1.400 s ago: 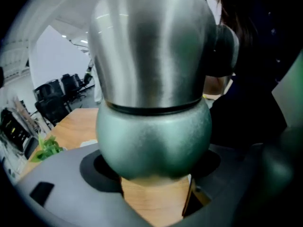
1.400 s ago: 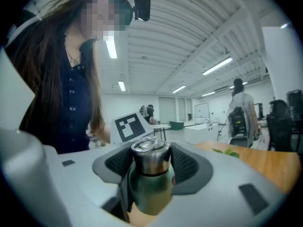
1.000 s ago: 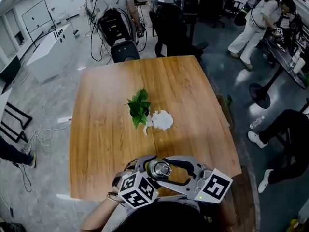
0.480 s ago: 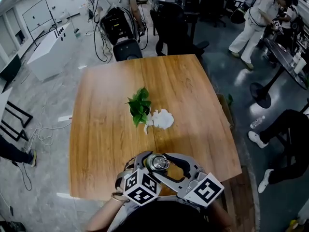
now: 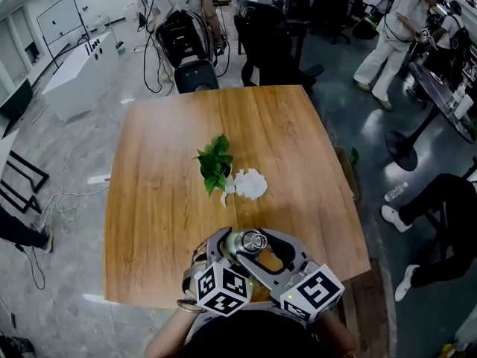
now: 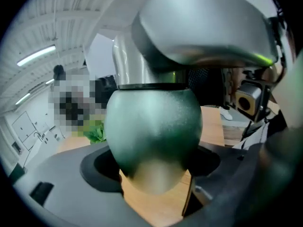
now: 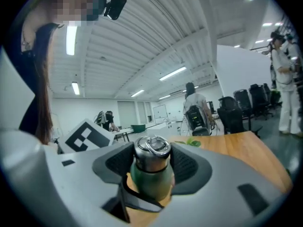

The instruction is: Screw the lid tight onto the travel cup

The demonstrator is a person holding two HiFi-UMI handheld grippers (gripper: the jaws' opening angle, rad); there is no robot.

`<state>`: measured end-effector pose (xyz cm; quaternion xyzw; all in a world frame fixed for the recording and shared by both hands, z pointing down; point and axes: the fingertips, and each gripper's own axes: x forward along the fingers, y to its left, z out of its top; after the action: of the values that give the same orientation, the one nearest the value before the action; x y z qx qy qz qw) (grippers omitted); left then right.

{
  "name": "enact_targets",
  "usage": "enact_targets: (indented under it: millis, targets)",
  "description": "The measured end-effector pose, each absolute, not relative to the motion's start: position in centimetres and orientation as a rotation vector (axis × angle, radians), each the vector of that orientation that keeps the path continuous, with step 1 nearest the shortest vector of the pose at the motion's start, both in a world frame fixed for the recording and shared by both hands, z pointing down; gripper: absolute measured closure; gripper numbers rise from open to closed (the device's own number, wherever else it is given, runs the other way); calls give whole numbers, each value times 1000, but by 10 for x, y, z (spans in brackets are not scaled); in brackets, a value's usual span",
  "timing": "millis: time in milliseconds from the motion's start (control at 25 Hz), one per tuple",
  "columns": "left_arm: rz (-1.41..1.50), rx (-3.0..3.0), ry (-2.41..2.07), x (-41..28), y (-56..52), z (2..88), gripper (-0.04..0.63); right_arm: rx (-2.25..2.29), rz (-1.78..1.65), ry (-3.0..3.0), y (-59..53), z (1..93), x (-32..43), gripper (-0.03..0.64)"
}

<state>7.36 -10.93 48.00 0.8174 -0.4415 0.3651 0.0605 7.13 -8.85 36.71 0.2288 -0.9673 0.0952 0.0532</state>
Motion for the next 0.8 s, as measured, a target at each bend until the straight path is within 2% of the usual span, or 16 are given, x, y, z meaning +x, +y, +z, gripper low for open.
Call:
enact_targets:
  millis: [200,280,480,800]
  targets:
    - [1197,2721,-880,95,-66,492,199,178,-50,-2932,-41,372,73,373]
    - [1150,2785,-705,106,-49,494,200,32,-56,-2934,-26,373,74,373]
    - [936,2738,-813,109,-60,490,201,161,88,-2972,-38,374,69,373]
    - [940,2708,-856,102,-66,492,199,215,105,-2970,-42,375,61,374]
